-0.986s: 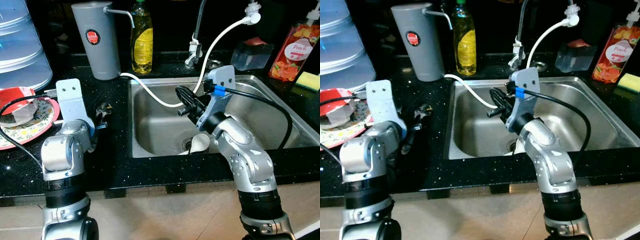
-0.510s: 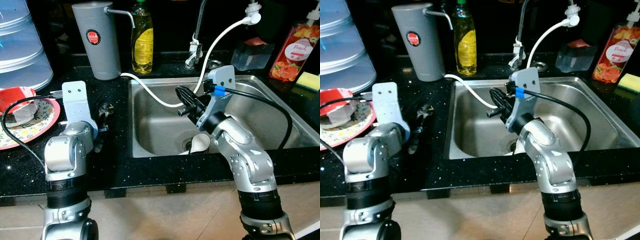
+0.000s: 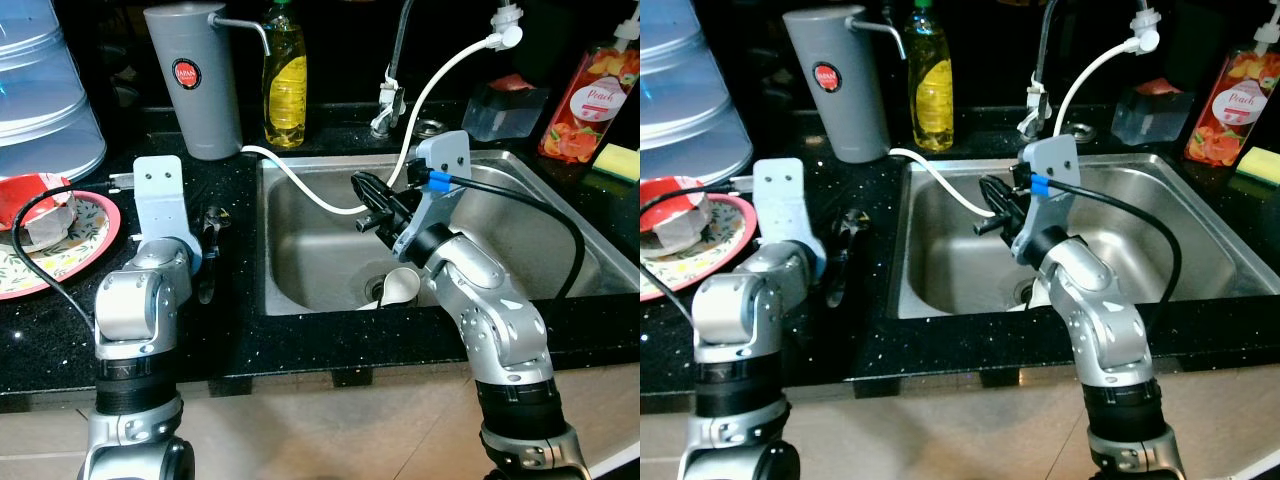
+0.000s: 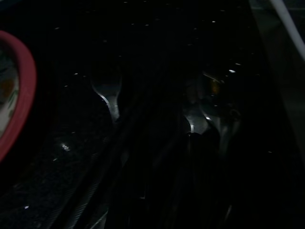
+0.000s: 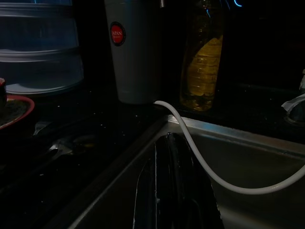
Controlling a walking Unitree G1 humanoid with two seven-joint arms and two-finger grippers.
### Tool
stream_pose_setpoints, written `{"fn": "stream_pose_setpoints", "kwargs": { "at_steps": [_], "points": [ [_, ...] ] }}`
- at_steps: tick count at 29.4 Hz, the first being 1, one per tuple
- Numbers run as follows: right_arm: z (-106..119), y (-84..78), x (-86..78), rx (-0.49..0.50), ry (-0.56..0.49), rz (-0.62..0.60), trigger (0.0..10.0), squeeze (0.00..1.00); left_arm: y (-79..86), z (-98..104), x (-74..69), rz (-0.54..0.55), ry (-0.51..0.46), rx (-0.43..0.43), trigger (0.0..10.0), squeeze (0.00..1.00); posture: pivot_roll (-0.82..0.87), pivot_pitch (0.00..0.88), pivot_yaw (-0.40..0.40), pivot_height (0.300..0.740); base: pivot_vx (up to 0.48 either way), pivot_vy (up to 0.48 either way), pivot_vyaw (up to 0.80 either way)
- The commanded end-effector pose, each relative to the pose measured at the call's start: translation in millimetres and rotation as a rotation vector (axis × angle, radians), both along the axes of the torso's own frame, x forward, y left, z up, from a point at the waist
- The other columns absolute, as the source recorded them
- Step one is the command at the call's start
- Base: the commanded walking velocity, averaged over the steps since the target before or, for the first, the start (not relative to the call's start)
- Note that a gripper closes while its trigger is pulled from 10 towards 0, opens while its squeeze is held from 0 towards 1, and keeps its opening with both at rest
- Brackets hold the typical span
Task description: Kitchen organization
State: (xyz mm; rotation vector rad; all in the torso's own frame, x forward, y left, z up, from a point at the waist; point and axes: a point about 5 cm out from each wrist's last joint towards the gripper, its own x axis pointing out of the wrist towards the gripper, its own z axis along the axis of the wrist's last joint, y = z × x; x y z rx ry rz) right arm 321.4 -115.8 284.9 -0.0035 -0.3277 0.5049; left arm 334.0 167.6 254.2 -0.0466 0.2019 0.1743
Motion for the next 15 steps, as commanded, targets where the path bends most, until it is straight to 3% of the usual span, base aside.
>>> {"fn": "stream_pose_setpoints", "kwargs": {
  "at_steps": [1, 6, 7, 8, 9, 10, 11, 14, 15],
  "points": [
    [-2.2, -2.1, 0.1, 0.005, 0.007, -0.011, 10.0, 0.0, -2.6, 4.6, -1.0, -0.017, -0.034, 0.014, 10.0, 0.0, -0.04, 0.106, 0.038, 0.74, 0.0, 0.0, 0.0],
    [-2.5, -1.8, -0.1, 0.003, 0.008, -0.011, 10.0, 0.0, -5.3, 4.0, -0.8, -0.035, -0.033, 0.014, 10.0, 0.0, -0.04, 0.107, 0.038, 0.74, 0.0, 0.0, 0.0],
    [-2.4, -1.8, -0.2, 0.004, 0.008, -0.01, 10.0, 0.0, -4.7, 1.6, -0.7, -0.031, -0.02, 0.011, 5.8, 0.0, -0.04, 0.107, 0.038, 0.74, 0.0, 0.0, 0.0],
    [-2.3, -2.0, -0.1, 0.005, 0.008, -0.01, 10.0, 0.0, -3.8, 0.2, -0.9, -0.023, -0.011, 0.003, 4.9, 0.0, -0.04, 0.107, 0.038, 0.74, 0.0, 0.0, 0.0],
    [-2.3, -2.0, -0.1, 0.005, 0.008, -0.01, 10.0, 0.0, -3.8, 0.2, -0.9, -0.023, -0.011, 0.003, 4.9, 0.0, -0.04, 0.107, 0.038, 0.74, 0.0, 0.0, 0.0],
    [-2.2, -2.3, -0.1, 0.004, 0.007, -0.012, 10.0, 0.0, -2.5, -1.5, -1.3, -0.02, -0.003, -0.004, 4.1, 0.0, -0.04, 0.107, 0.039, 0.74, 0.0, 0.0, 0.0],
    [-2.3, -2.3, 0.0, 0.004, 0.007, -0.012, 10.0, 0.0, -1.5, -2.7, -1.6, -0.014, 0.004, -0.009, 4.7, 0.0, -0.04, 0.107, 0.039, 0.74, 0.0, 0.0, 0.0],
    [-2.4, -2.2, 0.0, 0.004, 0.008, -0.012, 10.0, 0.0, 0.5, -5.7, -2.2, -0.001, 0.023, -0.02, 4.7, 0.0, -0.04, 0.107, 0.039, 0.74, 0.0, 0.0, 0.0],
    [-2.5, -2.0, -0.1, 0.004, 0.008, -0.011, 10.0, 0.0, 1.9, -7.7, -2.6, 0.009, 0.031, -0.026, 5.7, 0.0, -0.04, 0.107, 0.039, 0.74, 0.0, 0.0, 0.0]
  ]
}}
